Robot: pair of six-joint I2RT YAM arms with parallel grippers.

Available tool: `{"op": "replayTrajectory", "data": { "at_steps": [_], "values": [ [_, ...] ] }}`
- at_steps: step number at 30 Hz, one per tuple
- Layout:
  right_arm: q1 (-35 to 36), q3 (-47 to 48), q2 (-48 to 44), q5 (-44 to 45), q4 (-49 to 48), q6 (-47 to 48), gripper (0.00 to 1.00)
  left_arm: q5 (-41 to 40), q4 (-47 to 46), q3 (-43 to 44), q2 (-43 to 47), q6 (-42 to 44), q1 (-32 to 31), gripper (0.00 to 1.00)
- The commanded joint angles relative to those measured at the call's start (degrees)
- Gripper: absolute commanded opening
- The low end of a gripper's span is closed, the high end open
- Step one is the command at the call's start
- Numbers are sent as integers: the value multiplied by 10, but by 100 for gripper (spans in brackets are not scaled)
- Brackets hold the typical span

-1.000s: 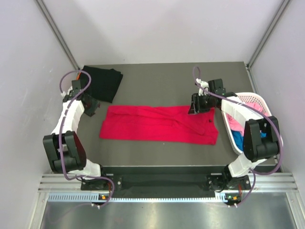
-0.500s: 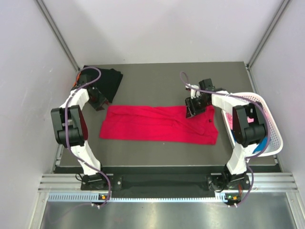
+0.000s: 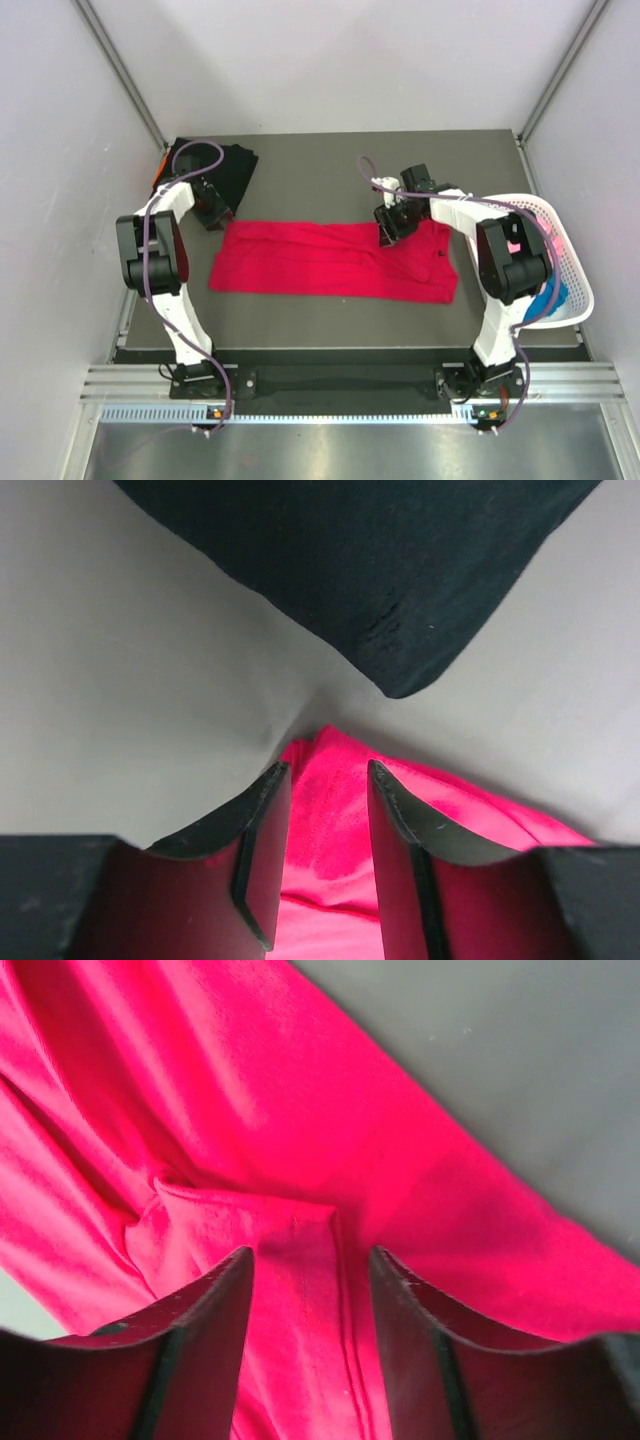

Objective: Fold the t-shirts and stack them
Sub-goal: Fold the tshirt

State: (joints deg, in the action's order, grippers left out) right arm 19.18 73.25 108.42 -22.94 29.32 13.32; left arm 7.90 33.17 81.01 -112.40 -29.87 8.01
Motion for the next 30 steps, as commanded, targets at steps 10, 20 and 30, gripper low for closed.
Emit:
{"op": "replayTrajectory", "data": {
  "at_steps": [10,20,30],
  "values": [
    [24,13,-47,3,-46,6,5,12,-16,33,-17,25,-11,11],
    [39,-17,-88,11,-51,0,0,-17,-3,61,2,51,-21,0],
    [50,-44,-117,45,-52,-8,0,-45,-19,60,31,96,-31,0]
  ]
}}
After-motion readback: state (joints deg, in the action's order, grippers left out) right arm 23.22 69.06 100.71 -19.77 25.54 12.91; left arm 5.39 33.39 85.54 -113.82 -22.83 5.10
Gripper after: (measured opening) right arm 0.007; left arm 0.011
